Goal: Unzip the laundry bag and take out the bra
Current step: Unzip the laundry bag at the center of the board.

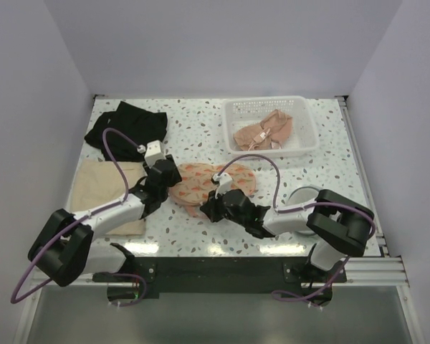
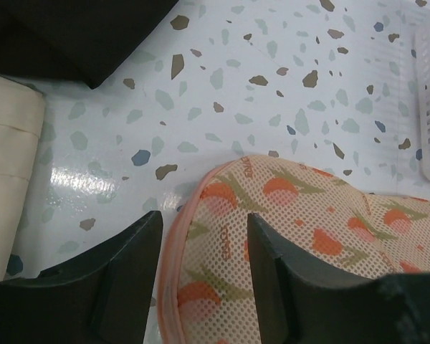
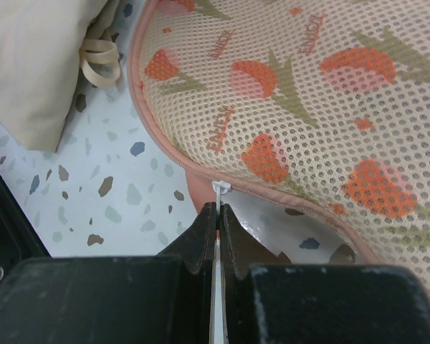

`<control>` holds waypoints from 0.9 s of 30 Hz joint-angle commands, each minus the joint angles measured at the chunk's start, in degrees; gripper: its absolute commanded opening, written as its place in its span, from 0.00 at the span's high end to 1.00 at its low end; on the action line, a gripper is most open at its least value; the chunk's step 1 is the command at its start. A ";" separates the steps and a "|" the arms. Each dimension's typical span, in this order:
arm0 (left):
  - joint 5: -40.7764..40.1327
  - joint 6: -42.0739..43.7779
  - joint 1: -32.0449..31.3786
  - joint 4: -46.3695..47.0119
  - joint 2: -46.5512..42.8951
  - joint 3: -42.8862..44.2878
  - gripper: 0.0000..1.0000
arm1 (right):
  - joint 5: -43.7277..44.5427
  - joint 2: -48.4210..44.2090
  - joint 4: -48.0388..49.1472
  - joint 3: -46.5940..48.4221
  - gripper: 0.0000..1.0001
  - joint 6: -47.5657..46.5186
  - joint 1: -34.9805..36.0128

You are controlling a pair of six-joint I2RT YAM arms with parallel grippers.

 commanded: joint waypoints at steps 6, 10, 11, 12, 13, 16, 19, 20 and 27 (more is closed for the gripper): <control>-0.80 -4.86 0.19 -8.71 -13.89 -4.32 0.40 | -4.02 6.33 -0.26 10.56 1.00 -2.83 -0.04; 0.96 -5.66 0.19 -9.43 -19.78 -5.90 0.35 | -6.31 9.15 0.26 13.39 1.00 -2.83 -0.30; 1.40 -5.66 0.10 -9.43 -20.23 -6.34 0.34 | -6.67 9.68 0.44 13.74 1.00 -2.83 -0.39; 2.97 -5.58 0.19 -9.43 -20.23 -6.61 0.30 | -7.02 9.86 0.62 14.35 1.00 -3.18 -0.39; 3.51 -5.58 0.19 -9.43 -19.88 -6.78 0.29 | -7.11 9.77 0.79 14.44 1.00 -3.36 -0.30; 5.44 -6.36 0.19 -9.43 -18.30 -7.66 0.28 | -7.46 9.25 0.09 15.06 1.00 -4.23 -0.30; 7.55 -7.68 0.19 -8.47 -18.21 -8.72 0.28 | -7.55 8.80 -0.53 15.59 1.00 -4.85 -0.30; 8.08 -8.12 0.19 -8.12 -18.38 -9.24 0.28 | -7.46 8.72 -0.53 15.59 1.00 -4.94 -0.30; 8.08 -8.12 0.10 -7.76 -18.39 -9.95 0.28 | -7.81 9.68 -0.61 17.34 1.00 -5.03 -0.30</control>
